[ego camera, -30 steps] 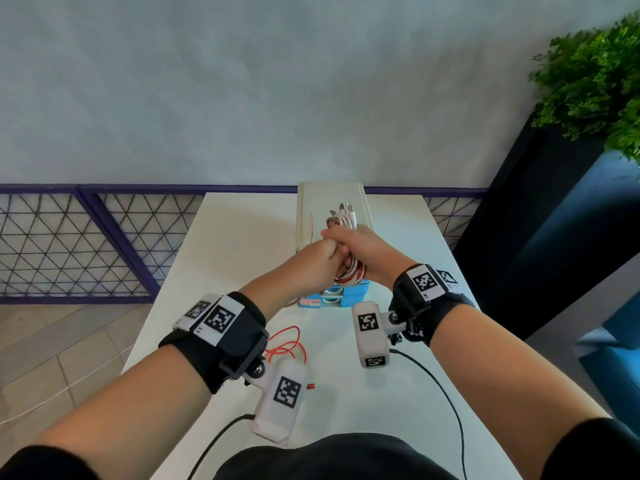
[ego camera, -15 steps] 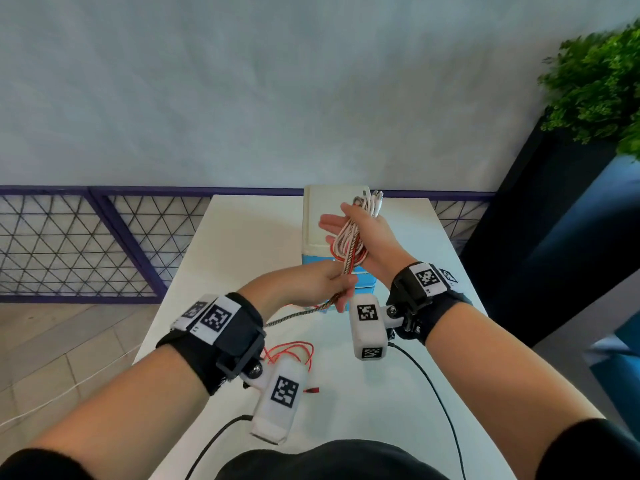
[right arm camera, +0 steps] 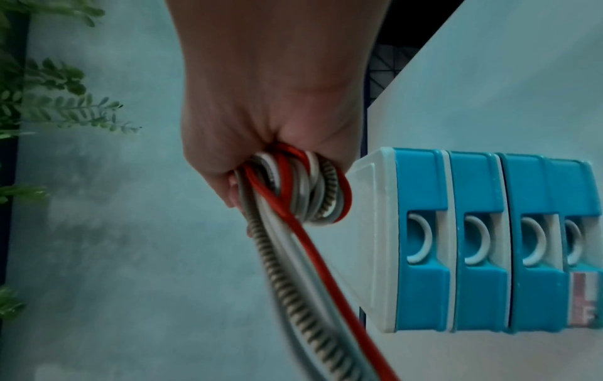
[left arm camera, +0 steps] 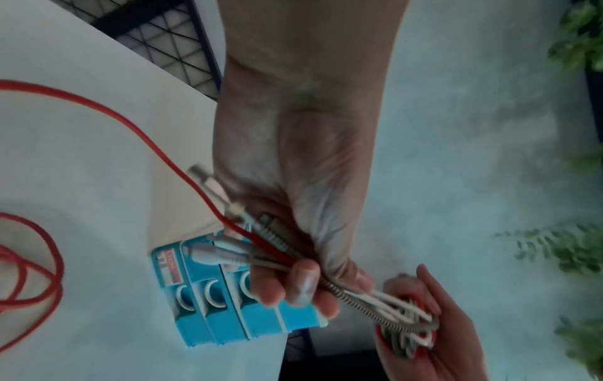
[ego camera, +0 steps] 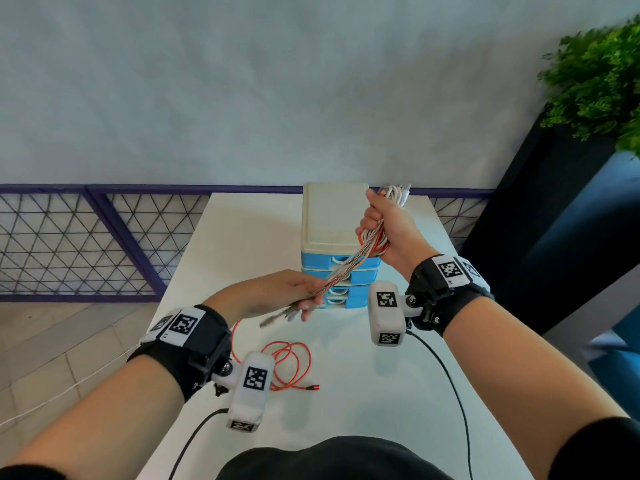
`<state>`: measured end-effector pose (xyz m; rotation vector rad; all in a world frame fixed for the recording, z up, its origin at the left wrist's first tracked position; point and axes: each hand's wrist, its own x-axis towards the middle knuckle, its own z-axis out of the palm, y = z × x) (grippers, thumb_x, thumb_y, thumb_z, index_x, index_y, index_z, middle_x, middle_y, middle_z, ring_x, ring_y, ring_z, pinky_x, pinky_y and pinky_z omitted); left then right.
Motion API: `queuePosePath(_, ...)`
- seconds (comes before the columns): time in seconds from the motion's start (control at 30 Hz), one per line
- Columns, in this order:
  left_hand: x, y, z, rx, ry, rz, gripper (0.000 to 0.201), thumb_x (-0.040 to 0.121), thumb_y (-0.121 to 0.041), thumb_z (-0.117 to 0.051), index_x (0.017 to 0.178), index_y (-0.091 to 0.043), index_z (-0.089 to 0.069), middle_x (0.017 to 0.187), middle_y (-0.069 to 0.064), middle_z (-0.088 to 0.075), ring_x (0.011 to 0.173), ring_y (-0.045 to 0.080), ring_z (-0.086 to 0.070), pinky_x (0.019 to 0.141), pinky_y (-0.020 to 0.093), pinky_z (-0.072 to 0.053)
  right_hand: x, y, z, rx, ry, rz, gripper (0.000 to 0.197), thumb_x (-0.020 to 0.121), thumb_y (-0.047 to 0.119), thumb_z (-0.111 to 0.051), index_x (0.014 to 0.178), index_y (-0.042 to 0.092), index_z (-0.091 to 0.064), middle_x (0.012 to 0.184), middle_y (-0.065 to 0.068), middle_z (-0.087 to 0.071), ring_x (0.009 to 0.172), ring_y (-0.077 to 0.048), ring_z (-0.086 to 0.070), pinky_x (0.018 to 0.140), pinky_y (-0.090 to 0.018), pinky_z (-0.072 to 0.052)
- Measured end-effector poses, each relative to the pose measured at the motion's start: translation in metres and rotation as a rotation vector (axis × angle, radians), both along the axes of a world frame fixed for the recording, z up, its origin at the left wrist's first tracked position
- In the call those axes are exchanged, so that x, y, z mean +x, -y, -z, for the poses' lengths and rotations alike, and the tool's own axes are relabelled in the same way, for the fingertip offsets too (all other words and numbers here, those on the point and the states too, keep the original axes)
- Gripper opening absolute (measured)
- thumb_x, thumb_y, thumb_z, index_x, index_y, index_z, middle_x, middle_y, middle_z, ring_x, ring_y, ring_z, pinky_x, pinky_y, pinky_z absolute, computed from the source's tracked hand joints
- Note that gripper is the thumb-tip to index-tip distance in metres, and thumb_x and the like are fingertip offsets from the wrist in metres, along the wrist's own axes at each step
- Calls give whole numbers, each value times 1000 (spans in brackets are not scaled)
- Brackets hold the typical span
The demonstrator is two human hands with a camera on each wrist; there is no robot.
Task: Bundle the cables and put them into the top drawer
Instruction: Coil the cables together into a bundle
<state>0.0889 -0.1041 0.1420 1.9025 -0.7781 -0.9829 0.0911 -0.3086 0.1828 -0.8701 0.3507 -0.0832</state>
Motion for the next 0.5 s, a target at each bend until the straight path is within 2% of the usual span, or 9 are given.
queuePosePath(0.07,5,-1,1,1,24,-53,34,101,-29,-35,75,-20,-57,60,-3,-41,58,10,-46,60,26,-34,-3,2,-2,-52,-4,-37,32,94,22,-59,68,19,-41,45,7,-37,35,-8,-39,43,-22,-43)
queuePosePath(0.13,11,2,-2,44,150,-103,31,99,-29,-42,76,-20,-61,63,-3,-47,61,11,-43,63,27,-34,-5,3,-4,-193,-11,-117,32,92,22,-62,68,18,-42,47,6,-39,38,-10,-43,46,-25,-46)
queuePosePath(0.23,20,6,-12,224,554,-123,26,93,-40,-49,88,-22,-66,77,-4,-60,73,15,-48,75,31,-32,-8,1,-8,-621,-1,-258,29,90,23,-65,67,13,-49,53,-1,-52,45,-16,-57,52,-32,-54)
queuePosePath(0.3,23,11,-22,296,806,-120,22,90,-45,-52,87,-28,-64,70,-14,-59,76,14,-50,82,32,-28,-10,-3,-11,-836,1,-347,24,90,25,-66,77,8,-56,65,-6,-64,57,-20,-68,59,-35,-60)
queuePosePath(0.33,24,14,-28,290,857,-118,17,88,-46,-55,83,-31,-61,65,-17,-55,78,12,-49,89,33,-26,-11,-6,-12,-875,-3,-390,22,89,27,-66,83,7,-59,73,-7,-69,66,-21,-71,65,-37,-61)
queuePosePath(0.4,23,19,-36,244,898,-131,12,84,-44,-61,81,-35,-55,68,-19,-56,84,9,-51,100,36,-19,-12,-10,-12,-921,-10,-473,24,89,32,-66,90,8,-62,87,-8,-74,80,-21,-73,77,-40,-60)
queuePosePath(0.43,23,20,-39,213,900,-144,17,81,-43,-65,83,-34,-51,73,-18,-59,88,9,-53,103,37,-17,-14,-12,-12,-954,-11,-505,26,89,35,-65,90,10,-64,89,-7,-74,81,-21,-73,81,-38,-59)
queuePosePath(0.5,24,21,-43,146,852,-187,40,73,-42,-74,89,-29,-40,83,-13,-65,96,14,-54,103,37,-18,-16,-14,-11,-972,-7,-567,34,89,41,-63,95,8,-67,90,-9,-73,81,-20,-71,84,-37,-57)
